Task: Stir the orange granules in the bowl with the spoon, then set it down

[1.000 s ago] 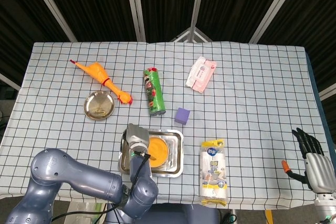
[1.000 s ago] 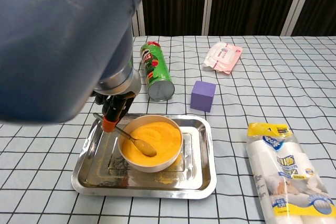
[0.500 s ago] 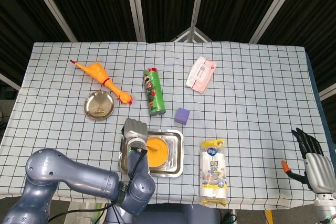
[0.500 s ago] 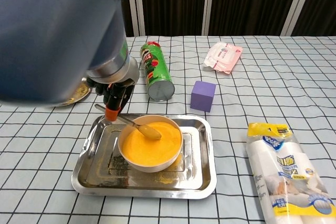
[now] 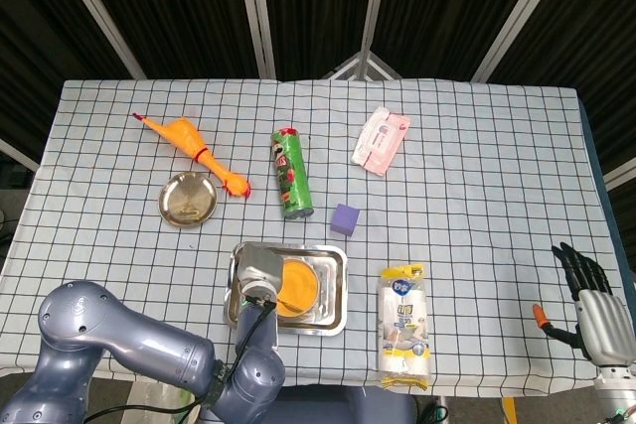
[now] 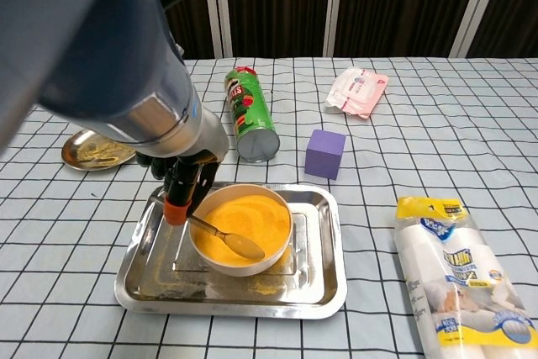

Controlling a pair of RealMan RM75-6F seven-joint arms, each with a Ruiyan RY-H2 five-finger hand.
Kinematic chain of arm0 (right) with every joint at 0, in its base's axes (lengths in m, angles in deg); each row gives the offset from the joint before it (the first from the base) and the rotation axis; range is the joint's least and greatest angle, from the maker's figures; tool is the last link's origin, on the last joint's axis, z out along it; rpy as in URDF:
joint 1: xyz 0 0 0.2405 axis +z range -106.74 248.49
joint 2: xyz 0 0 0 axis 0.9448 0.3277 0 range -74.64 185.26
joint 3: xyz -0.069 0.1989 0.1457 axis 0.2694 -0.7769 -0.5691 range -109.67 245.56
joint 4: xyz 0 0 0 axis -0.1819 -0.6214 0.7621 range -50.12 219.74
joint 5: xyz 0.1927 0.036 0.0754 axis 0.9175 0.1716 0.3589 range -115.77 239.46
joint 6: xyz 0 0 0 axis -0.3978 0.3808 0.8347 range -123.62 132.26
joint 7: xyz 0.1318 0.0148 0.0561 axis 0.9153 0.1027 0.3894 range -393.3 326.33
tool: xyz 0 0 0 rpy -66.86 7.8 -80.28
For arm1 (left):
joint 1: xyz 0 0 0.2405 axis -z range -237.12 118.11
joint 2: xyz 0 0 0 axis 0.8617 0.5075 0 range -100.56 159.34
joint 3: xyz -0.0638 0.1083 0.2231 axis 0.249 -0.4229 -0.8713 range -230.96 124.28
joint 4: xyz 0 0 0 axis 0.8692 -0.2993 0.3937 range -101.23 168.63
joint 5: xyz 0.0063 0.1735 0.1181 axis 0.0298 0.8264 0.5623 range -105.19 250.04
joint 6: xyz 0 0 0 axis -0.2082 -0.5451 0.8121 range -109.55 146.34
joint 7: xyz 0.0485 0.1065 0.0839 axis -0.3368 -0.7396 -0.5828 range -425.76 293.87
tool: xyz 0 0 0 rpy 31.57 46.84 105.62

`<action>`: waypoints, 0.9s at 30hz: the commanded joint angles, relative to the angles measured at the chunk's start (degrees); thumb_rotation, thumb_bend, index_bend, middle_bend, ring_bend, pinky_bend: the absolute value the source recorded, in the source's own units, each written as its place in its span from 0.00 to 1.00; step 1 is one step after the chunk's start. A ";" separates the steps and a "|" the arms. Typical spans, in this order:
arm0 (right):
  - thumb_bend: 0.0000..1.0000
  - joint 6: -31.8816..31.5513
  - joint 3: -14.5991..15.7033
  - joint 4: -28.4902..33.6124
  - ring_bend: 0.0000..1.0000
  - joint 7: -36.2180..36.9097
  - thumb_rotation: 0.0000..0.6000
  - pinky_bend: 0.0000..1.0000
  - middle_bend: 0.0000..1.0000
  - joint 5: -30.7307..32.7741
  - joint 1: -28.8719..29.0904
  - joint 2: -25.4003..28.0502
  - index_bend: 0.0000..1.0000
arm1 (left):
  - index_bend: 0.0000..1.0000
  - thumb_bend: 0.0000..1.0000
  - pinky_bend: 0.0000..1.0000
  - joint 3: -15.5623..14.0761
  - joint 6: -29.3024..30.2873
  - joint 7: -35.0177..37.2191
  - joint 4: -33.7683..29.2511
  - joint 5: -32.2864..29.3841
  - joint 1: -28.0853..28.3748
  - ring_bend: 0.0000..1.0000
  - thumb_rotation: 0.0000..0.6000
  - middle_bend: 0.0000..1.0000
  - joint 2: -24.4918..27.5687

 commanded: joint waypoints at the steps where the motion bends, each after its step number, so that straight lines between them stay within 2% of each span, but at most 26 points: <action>1: 0.40 0.08 -0.02 0.08 0.00 0.25 1.00 0.00 0.00 0.07 0.01 0.07 0.00 | 0.80 0.95 0.99 -0.44 -0.05 -0.20 1.05 0.12 0.18 1.00 1.00 1.00 -0.45; 17: 0.40 0.64 0.03 0.40 0.00 1.31 1.00 0.00 0.00 0.30 0.13 0.38 0.00 | 0.80 0.95 0.99 -0.88 -1.73 0.93 8.45 2.38 0.38 1.00 1.00 1.00 -3.40; 27: 0.40 0.98 0.13 0.74 0.00 1.80 1.00 0.00 0.00 0.37 0.18 0.62 0.00 | 0.80 0.95 0.99 -0.18 -1.69 2.63 8.83 4.77 -1.14 1.00 1.00 1.00 -2.19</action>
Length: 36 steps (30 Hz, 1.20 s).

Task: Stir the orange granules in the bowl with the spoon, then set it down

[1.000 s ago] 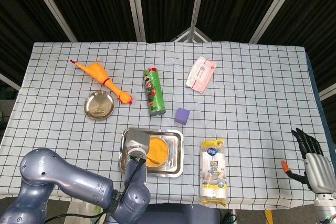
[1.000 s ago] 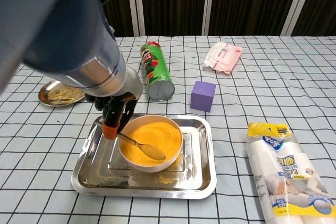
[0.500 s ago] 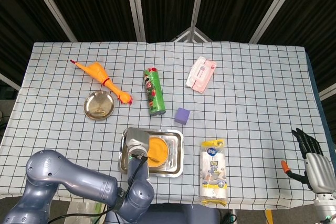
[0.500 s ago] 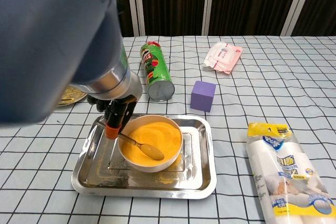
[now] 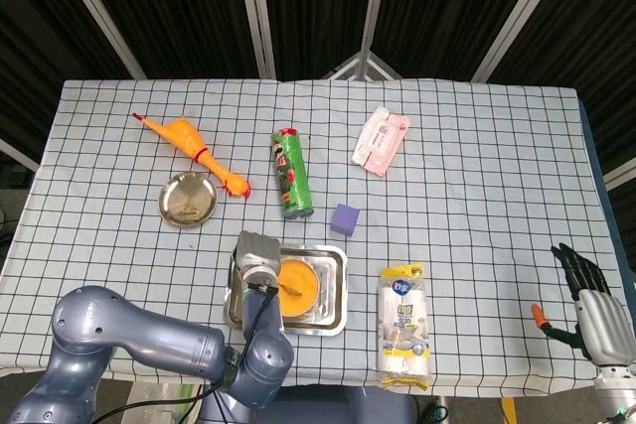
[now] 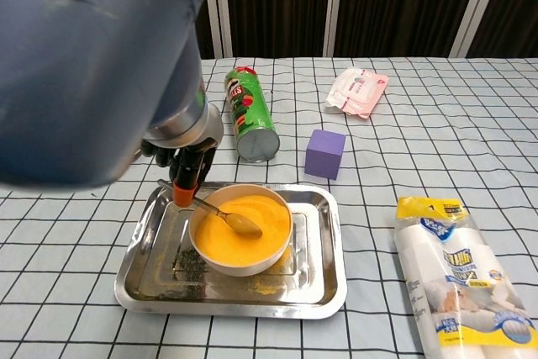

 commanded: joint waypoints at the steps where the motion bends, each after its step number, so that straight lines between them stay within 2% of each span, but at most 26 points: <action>1: 0.40 0.02 0.04 0.06 0.00 0.03 1.00 0.00 0.00 -0.03 -0.01 0.03 0.00 | 0.80 0.95 0.99 0.29 -0.03 0.31 -0.40 0.30 -0.51 1.00 1.00 1.00 0.47; 17: 0.40 0.15 0.01 0.26 0.00 0.27 1.00 0.00 0.00 0.14 0.02 0.09 0.00 | 0.80 0.95 0.99 1.58 0.85 0.53 -3.23 1.57 -1.77 1.00 1.00 1.00 3.39; 36: 0.40 0.52 0.00 0.56 0.00 1.30 1.00 0.00 0.00 0.39 0.05 0.45 0.00 | 0.81 0.95 0.99 -1.07 -1.33 0.41 -0.03 2.16 -2.04 1.00 1.00 1.00 0.61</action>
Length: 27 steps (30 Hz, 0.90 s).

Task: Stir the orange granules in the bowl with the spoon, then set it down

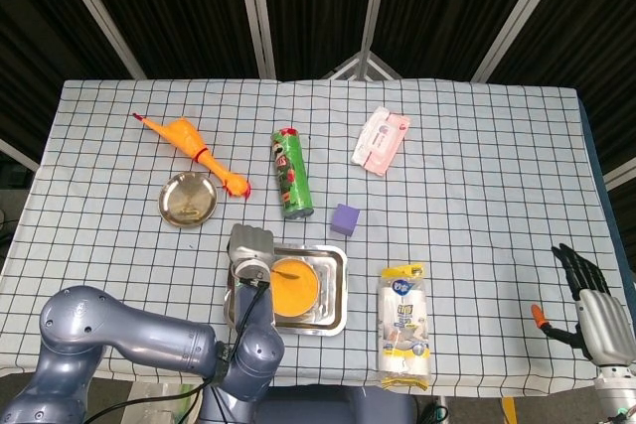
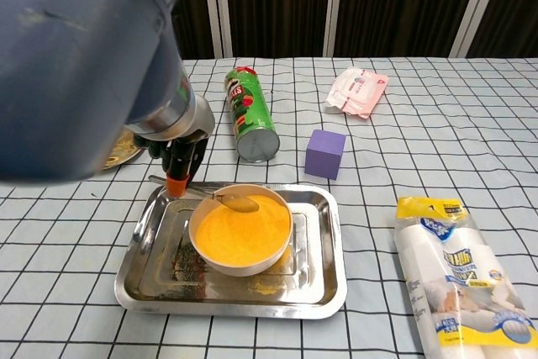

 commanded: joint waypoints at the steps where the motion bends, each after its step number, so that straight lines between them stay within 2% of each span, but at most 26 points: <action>1: 0.40 0.02 0.01 0.00 0.00 0.02 1.00 0.00 0.00 -0.02 0.01 0.04 0.00 | 0.81 0.95 0.99 0.38 -0.15 0.14 -0.10 -0.63 -0.28 1.00 1.00 1.00 -0.21; 10: 0.40 0.20 0.10 0.18 0.00 -0.25 1.00 0.00 0.00 -0.13 0.09 -0.03 0.00 | 0.81 0.95 0.99 2.21 -0.63 -0.54 -3.82 -3.62 -1.51 1.00 1.00 1.00 0.88; 16: 0.40 0.23 0.11 0.25 0.00 -0.47 1.00 0.00 0.00 -0.10 0.11 -0.10 0.00 | 0.81 0.95 0.99 2.43 -0.26 -0.58 -5.60 -3.77 -1.84 1.00 1.00 1.00 1.91; 27: 0.40 0.49 0.11 0.43 0.00 0.01 1.00 0.00 0.00 0.11 0.15 0.06 0.00 | 0.81 0.95 0.99 2.52 -0.51 0.38 -4.12 -1.72 -2.21 1.00 1.00 1.00 3.72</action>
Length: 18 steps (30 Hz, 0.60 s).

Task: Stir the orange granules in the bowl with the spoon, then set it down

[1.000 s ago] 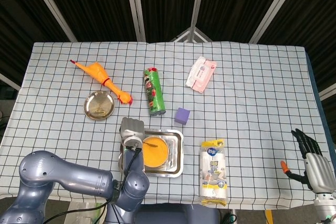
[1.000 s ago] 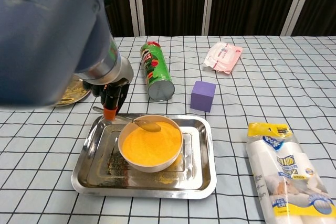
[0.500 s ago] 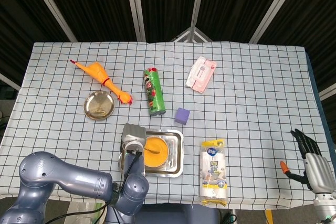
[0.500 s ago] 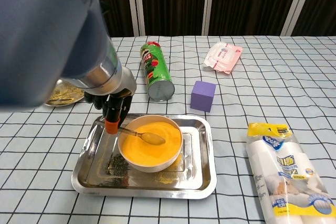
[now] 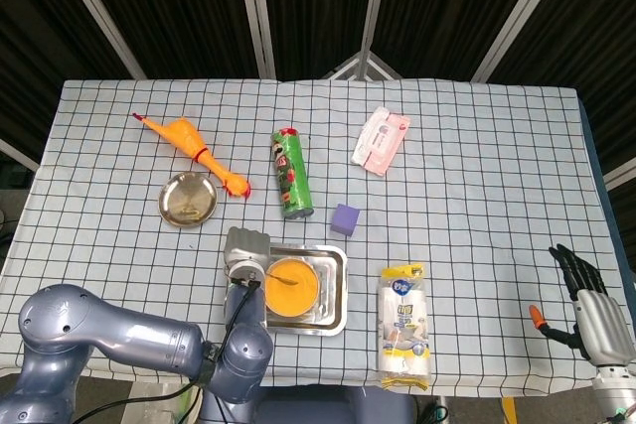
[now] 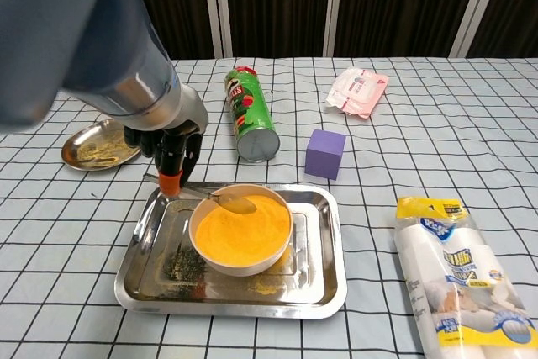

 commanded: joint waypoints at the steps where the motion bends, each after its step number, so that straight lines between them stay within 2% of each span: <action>1: 0.40 0.10 0.02 0.04 0.00 0.22 1.00 0.00 0.00 0.05 0.01 0.06 0.00 | 0.81 0.95 0.99 -0.29 -0.49 0.22 0.85 0.63 0.00 1.00 1.00 1.00 0.07; 18: 0.40 0.20 -0.01 0.12 0.00 0.67 1.00 0.00 0.00 0.15 0.03 0.23 0.00 | 0.81 0.95 0.99 -3.98 -2.64 1.00 4.77 2.62 0.17 1.00 1.00 1.00 -3.35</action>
